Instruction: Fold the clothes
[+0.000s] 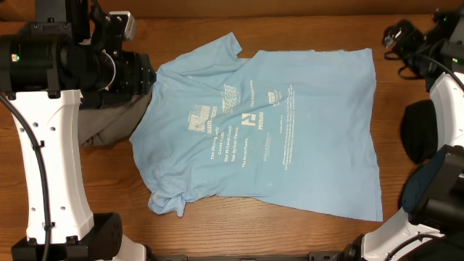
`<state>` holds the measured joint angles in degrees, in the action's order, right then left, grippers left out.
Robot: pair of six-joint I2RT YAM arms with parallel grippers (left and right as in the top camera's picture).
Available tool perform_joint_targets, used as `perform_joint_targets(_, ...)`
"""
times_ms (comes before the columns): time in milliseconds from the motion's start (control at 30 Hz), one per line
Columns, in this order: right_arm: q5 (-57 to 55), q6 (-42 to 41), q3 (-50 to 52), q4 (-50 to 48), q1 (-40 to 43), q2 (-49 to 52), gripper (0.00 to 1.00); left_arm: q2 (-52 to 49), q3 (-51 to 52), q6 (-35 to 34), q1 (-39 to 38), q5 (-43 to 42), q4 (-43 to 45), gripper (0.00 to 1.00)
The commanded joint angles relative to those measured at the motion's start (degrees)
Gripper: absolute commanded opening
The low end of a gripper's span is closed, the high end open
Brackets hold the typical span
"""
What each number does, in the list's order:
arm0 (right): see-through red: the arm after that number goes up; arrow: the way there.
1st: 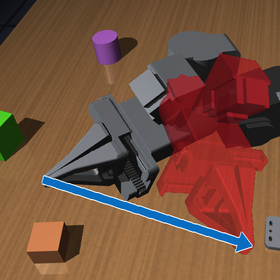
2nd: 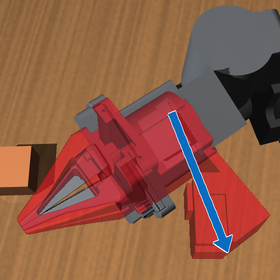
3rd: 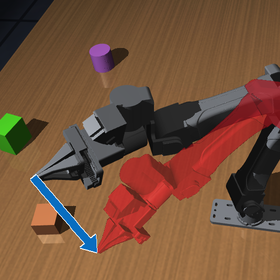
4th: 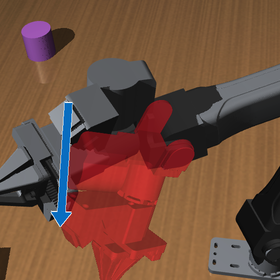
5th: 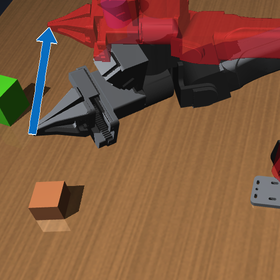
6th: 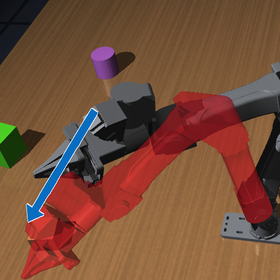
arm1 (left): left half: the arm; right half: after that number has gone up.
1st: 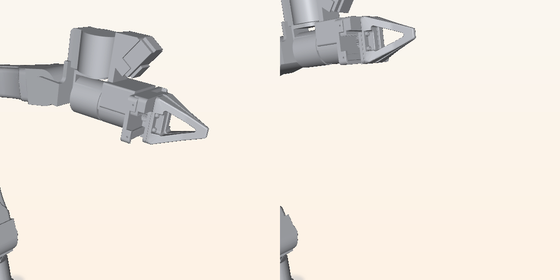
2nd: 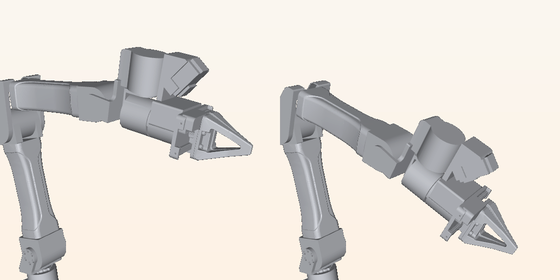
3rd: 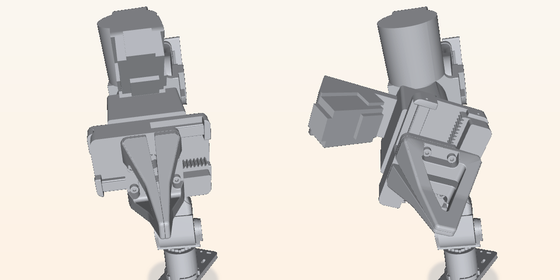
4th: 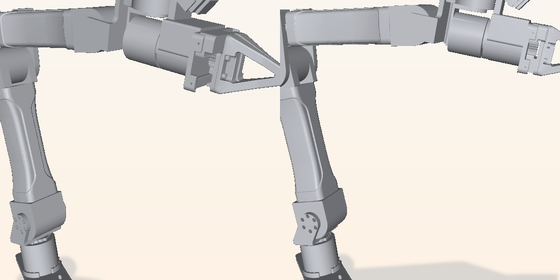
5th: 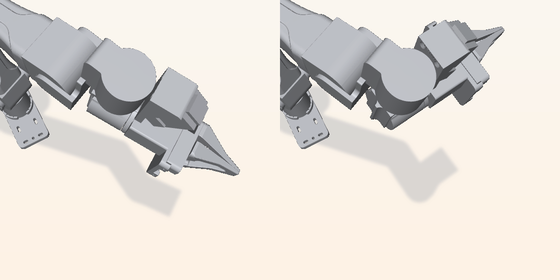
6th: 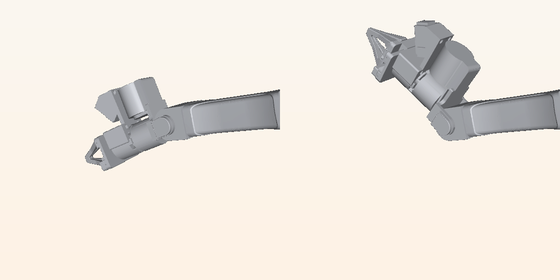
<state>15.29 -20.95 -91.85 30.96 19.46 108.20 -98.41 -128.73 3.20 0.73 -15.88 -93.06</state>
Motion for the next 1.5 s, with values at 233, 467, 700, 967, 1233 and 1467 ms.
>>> perform_joint_targets(233, 4.39, 2.12, -0.48, 19.08, 1.25, -9.79, 1.00, 2.99, -0.68, 3.23, -0.11, 2.47, -1.46, 0.63)
perform_joint_targets(467, -1.09, 0.35, -0.13, 39.52, 1.25, -12.81, 0.98, 9.33, -0.68, -5.33, 0.02, 15.15, -3.02, 0.69)
perform_joint_targets(700, -6.93, -0.31, 11.69, 47.12, 1.22, -12.74, 0.95, 12.96, 2.05, -14.16, 0.04, 20.55, -3.74, 0.79)
perform_joint_targets(967, -7.61, -6.16, 34.40, 34.73, 3.67, -12.74, 0.78, 12.92, 9.77, -17.59, 3.30, 23.58, -3.74, 0.85)
perform_joint_targets(1233, -7.96, -13.77, 46.82, 23.78, 5.84, -12.74, 0.72, 12.92, 17.25, -17.40, 8.31, 22.67, -3.23, 0.90)
perform_joint_targets(1467, -9.53, -14.01, 46.95, 23.78, 6.29, -12.94, 0.04, 12.85, 25.35, -17.40, 8.35, 19.87, 0.61, 0.92)
